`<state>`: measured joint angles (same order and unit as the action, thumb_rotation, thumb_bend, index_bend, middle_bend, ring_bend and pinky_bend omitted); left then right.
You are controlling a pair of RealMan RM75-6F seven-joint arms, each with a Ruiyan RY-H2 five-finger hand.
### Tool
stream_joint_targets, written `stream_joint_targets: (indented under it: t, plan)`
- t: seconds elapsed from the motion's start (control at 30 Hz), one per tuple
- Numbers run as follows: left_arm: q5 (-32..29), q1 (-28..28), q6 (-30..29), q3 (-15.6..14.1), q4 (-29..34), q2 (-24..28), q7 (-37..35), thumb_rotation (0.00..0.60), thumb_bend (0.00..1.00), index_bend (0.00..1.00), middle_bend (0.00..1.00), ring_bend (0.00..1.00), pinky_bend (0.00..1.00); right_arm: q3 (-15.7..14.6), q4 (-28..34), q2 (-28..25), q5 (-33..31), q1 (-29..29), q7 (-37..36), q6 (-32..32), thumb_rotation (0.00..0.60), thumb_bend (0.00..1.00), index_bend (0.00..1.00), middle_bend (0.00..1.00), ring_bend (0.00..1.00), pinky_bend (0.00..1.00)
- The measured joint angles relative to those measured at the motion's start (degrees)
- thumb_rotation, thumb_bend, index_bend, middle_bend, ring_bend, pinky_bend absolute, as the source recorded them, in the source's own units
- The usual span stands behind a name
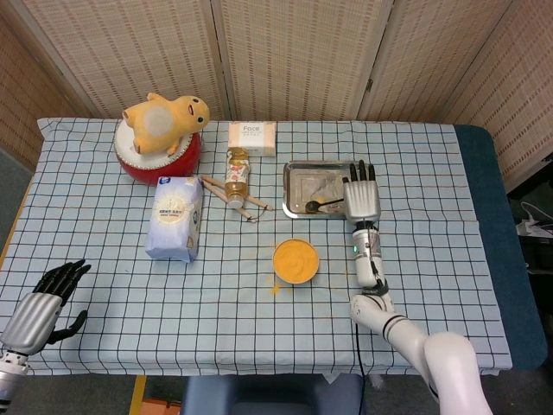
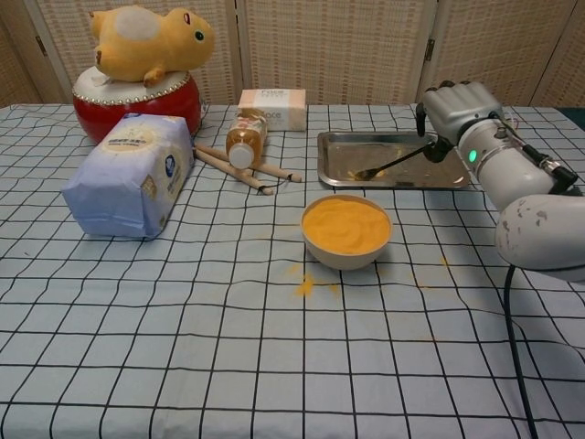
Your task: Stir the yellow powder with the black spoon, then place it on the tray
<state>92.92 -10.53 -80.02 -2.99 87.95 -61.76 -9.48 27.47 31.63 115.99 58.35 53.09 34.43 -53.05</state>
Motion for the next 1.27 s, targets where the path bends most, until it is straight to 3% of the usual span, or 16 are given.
stream_joint_targets:
  t: [0.27,0.47,0.57,0.7,0.83,0.97,1.1,1.27]
  plan:
    - [0.08,0.25,-0.48,0.06,0.34,-0.16,0.99,0.600,0.43,0.00,0.00,0.00,0.09,-1.23,7.36,-4.84,0.51,-3.02,-0.61,-1.88,0.600,0.38,0.00,0.00,0.00,0.05]
    - [-0.86,0.90,-1.59,0.62,0.35,-0.02,1.21,0.600,0.43,0.00,0.00,0.00,0.09,-5.13,26.01,-13.92,4.23,-9.71,-1.05,-7.73,0.600,0.38,0.00,0.00,0.00,0.00]
    - [-1.24,1.14,-1.99,0.95,0.38,-0.28,1.95,0.600,0.43,0.00,0.00,0.00,0.09,-8.76,39.89,-21.18,7.17,-14.71,-1.19,-11.52,0.600,0.38,0.00,0.00,0.00,0.00]
    - [-1.80,1.51,-2.47,1.29,0.51,-0.92,4.29,0.600,0.43,0.00,0.00,0.00,0.09,-16.39,59.42,-35.41,11.27,-23.94,-1.19,-17.47,0.600,0.38,0.00,0.00,0.00,0.00]
    - [-2.51,2.07,-3.30,1.74,0.89,-1.83,8.27,0.600,0.43,0.00,0.00,0.00,0.09,-23.62,69.80,-47.42,14.99,-34.71,-3.36,-24.92,0.600,0.38,0.00,0.00,0.00,0.00]
    - [-2.44,2.71,-4.65,2.04,1.30,-3.51,12.55,0.600,0.43,0.00,0.00,0.00,0.09,-26.17,70.50,-50.62,19.06,-40.44,-11.43,-30.33,0.600,0.38,0.00,0.00,0.00,0.00]
    - [-1.62,2.93,-4.92,1.81,1.53,-4.51,14.67,0.600,0.43,0.00,0.00,0.00,0.09,-27.48,61.77,-48.90,24.34,-43.84,-21.53,-37.15,0.600,0.37,0.00,0.00,0.00,0.00]
    - [-2.49,2.95,-4.00,1.85,2.42,-4.72,15.79,0.600,0.43,0.00,0.00,0.00,0.09,-27.92,53.46,-48.40,26.65,-46.68,-27.97,-42.62,0.600,0.37,0.00,0.00,0.00,0.00]
